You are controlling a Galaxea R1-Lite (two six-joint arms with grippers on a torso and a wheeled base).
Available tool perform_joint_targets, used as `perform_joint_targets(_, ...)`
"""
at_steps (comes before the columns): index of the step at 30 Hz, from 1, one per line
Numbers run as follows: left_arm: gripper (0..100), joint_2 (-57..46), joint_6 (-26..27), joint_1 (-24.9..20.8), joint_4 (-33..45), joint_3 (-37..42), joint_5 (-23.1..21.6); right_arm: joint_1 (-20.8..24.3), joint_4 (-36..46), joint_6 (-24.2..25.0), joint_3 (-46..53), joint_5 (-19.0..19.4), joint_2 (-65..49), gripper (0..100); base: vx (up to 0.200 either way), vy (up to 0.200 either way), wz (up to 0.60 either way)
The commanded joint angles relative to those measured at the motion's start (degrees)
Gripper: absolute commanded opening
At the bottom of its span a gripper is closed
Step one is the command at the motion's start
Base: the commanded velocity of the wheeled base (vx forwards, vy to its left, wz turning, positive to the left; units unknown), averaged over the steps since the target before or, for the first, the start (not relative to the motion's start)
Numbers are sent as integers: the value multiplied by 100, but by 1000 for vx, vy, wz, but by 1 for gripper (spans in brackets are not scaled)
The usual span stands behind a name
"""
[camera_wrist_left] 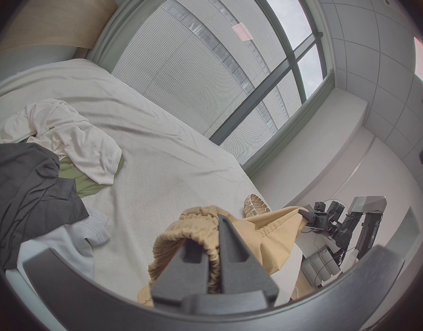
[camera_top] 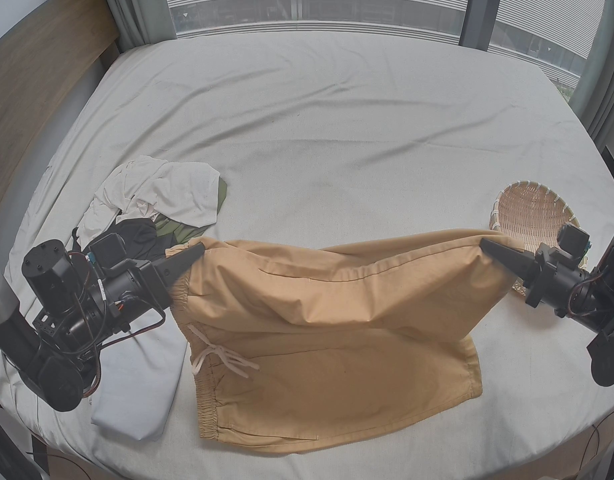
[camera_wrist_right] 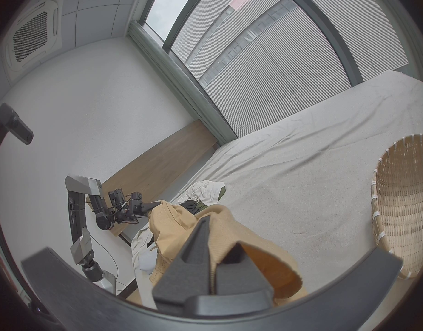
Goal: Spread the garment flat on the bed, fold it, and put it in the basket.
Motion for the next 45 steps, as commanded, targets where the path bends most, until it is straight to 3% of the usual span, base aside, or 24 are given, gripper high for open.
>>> perform_joint_targets(1,0,-48,-12,-28,-17,-105,4,-6,-5,221,-110,11,-324,0,0,0,0)
perform_joint_targets(13,0,-382,-161,-37,-17,-307,21,-67,39,441,-215,117,-641,0,0,0,0)
perform_joint_targets(20,0,-364,-152,69,-25,-369,21,-489,48,458,-303,257,-632,0,0,0,0)
perform_joint_targets(30,0,-373,-117,69,-25,-307,21,-717,13,590,-321,398,-597,0,0,0,0)
perform_joint_targets(45,0,-927,-144,-28,-17,-79,-40,-682,-5,581,-347,372,-342,0,0,0,0)
